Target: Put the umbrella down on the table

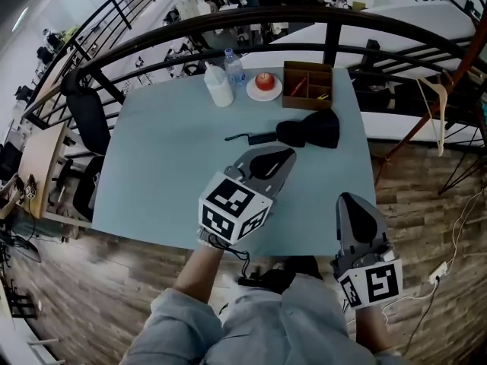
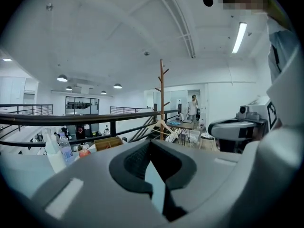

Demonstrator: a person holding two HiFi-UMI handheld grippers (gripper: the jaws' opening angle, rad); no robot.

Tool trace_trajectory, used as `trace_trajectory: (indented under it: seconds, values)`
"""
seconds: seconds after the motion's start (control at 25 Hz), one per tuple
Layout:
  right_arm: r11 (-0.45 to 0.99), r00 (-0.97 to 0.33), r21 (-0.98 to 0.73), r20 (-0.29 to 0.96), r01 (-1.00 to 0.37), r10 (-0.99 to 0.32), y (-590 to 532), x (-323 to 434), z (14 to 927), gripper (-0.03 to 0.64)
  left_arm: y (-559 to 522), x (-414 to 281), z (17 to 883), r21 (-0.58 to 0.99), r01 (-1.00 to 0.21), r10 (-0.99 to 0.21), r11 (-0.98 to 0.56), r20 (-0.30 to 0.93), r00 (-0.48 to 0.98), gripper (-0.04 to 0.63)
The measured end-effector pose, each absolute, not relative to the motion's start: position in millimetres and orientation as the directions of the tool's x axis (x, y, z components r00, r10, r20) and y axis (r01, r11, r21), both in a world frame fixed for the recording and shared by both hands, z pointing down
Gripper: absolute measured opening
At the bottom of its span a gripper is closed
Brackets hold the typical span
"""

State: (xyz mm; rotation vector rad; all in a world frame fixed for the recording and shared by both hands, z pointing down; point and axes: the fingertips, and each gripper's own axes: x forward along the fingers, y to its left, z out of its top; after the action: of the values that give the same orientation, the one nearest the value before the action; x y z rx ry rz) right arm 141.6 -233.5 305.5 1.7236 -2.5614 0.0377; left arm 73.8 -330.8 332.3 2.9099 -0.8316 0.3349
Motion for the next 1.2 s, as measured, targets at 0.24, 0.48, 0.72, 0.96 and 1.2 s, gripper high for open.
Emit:
trace_trajectory:
  seconds: [0.24,0.48,0.72,0.96,1.2]
  values:
    - [0.352,-0.351,0.016,0.039,-0.936,-0.936,-215,142,296,-0.002,-299,61,313,0.045,-0.548,-0.531,-0.835,0.189,0.826,0.005]
    - [0.352,-0.352,0.023,0.023,-0.936,-0.936,-215,149,284,-0.002,-282,55,299,0.089,-0.578,-0.563,-0.811,0.144,0.813,0.005]
    - [0.388,-0.388,0.04,-0.002,-0.921,-0.921,-227,152,272,-0.002,-277,47,291,0.081,-0.624,-0.613,-0.777,0.128,0.779,0.005]
    - [0.44,-0.44,0.03,-0.014,-0.898,-0.898,-236,155,263,-0.002,-275,43,276,0.096,-0.679,-0.675,-0.728,0.069,0.734,0.005]
    - [0.488,-0.488,0.022,-0.034,-0.873,-0.872,-239,153,254,-0.002,-268,47,271,0.086,-0.702,-0.699,-0.707,0.067,0.712,0.005]
